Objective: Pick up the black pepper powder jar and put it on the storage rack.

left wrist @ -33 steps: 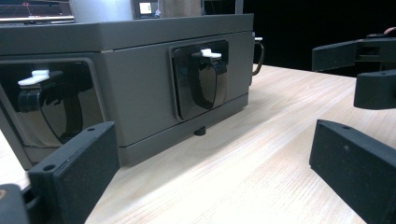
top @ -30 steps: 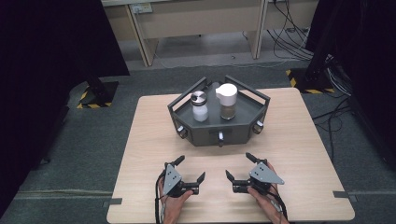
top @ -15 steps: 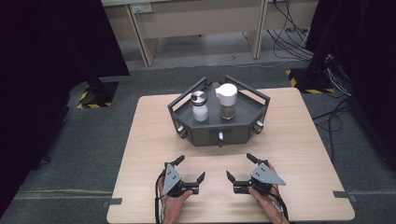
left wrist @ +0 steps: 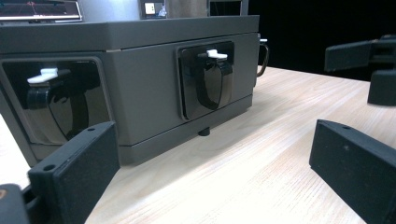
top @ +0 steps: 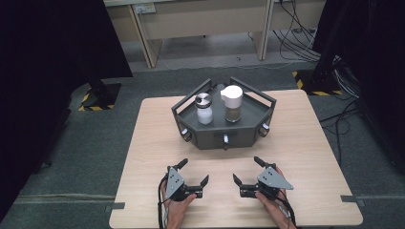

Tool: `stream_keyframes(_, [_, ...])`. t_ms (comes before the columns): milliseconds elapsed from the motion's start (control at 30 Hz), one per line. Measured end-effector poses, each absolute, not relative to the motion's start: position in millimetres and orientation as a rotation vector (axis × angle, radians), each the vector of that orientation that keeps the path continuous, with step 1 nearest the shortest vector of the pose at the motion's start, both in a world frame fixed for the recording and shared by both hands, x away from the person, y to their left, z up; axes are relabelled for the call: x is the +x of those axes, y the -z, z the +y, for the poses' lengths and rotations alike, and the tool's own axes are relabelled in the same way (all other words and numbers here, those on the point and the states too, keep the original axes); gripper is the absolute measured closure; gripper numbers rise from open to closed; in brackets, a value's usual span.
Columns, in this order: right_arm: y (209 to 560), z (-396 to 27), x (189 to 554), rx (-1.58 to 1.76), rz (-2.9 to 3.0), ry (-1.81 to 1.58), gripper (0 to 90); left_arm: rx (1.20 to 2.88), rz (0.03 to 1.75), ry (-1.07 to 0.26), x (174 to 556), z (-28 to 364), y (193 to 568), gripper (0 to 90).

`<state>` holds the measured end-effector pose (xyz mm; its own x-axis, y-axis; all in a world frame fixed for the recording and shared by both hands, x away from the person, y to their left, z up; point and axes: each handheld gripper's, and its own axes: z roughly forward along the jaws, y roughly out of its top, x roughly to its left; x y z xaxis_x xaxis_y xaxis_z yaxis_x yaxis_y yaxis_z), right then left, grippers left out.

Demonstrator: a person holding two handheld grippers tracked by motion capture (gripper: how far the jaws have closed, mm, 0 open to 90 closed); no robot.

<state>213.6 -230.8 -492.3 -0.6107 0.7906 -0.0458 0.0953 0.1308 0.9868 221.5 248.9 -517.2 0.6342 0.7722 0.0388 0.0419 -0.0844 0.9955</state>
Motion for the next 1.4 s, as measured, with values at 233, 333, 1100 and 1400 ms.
stream_keyframes(233, [492.0,-233.4,211.8,0.864,1.806,-1.527,1.6,1.553,0.698,-0.704,220.3,248.2,516.9,1.1])
stream_keyframes(333, [492.0,-233.0,211.6,0.863,1.807,-1.524,1.6,1.554,0.698,-0.703,220.4,248.0,516.9,1.2])
stream_keyframes(1100, [494.0,-233.7,213.1,0.881,1.801,-1.514,1.6,1.554,0.700,-0.705,220.5,248.1,517.0,1.2])
stream_keyframes(1400, [494.0,-233.4,213.0,0.876,1.800,-1.510,1.6,1.564,0.689,-0.702,220.4,245.8,516.8,1.3])
